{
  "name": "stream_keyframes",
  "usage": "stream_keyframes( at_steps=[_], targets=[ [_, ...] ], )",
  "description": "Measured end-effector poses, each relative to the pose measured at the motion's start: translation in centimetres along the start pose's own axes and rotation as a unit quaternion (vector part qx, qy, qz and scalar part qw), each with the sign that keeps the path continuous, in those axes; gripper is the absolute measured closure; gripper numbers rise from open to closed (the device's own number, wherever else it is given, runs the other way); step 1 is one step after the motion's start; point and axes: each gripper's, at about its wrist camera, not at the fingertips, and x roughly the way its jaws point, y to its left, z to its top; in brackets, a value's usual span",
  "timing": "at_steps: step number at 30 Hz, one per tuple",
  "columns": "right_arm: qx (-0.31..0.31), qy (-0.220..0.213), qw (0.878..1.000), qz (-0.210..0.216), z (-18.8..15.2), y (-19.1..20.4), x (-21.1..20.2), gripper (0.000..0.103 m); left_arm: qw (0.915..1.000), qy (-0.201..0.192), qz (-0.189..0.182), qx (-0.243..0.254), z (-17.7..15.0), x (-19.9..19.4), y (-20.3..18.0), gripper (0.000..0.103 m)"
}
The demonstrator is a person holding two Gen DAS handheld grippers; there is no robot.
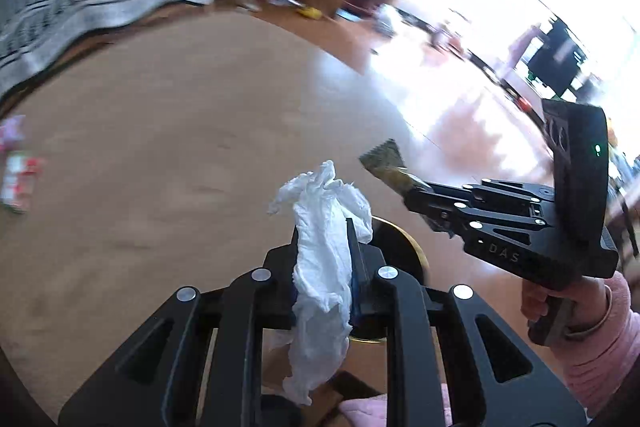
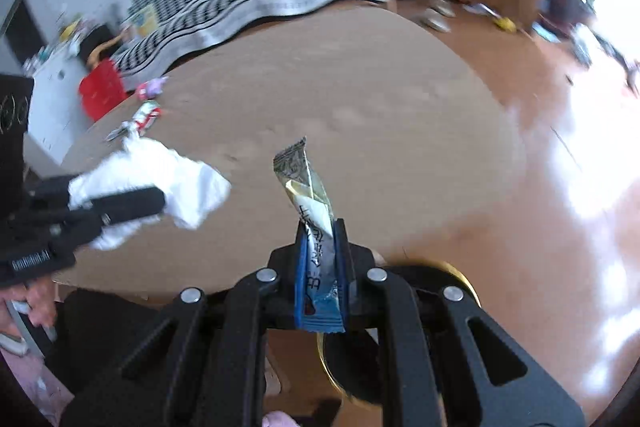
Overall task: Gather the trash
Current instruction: 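Carry the tissue and snack wrapper to the black bin and open both tools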
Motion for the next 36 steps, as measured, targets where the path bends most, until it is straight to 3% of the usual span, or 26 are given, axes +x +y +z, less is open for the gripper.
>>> stream_keyframes(
  at_steps=[3,6,12,19,33,36],
  targets=[
    [0.064,0.012,0.998,0.010,-4.3,-4.8,-1.0,0.090,0.9992,0.023,-0.026,0.019,-1.9,3.7,-4.4,0.086],
    [0.104,0.036,0.994,0.014,-8.4,-8.7,-0.7,0.090,0.9958,0.070,-0.056,0.018,-4.8,8.3,-7.5,0.086],
    [0.155,0.066,0.985,0.031,-13.6,-14.5,0.9,0.090,0.9899,0.134,-0.034,0.031,-8.7,13.9,-9.8,0.086],
    [0.159,0.070,0.984,0.044,-15.4,-16.7,1.2,0.090,0.9879,0.151,-0.020,0.029,-9.2,15.7,-10.9,0.086],
    [0.173,0.071,0.981,0.051,-14.1,-16.6,2.9,0.090,0.9856,0.164,-0.014,0.040,-9.3,15.9,-12.1,0.086],
    [0.180,0.064,0.980,0.061,-14.0,-17.0,2.8,0.090,0.9854,0.159,-0.002,0.062,-9.2,16.0,-12.8,0.081]
  ],
)
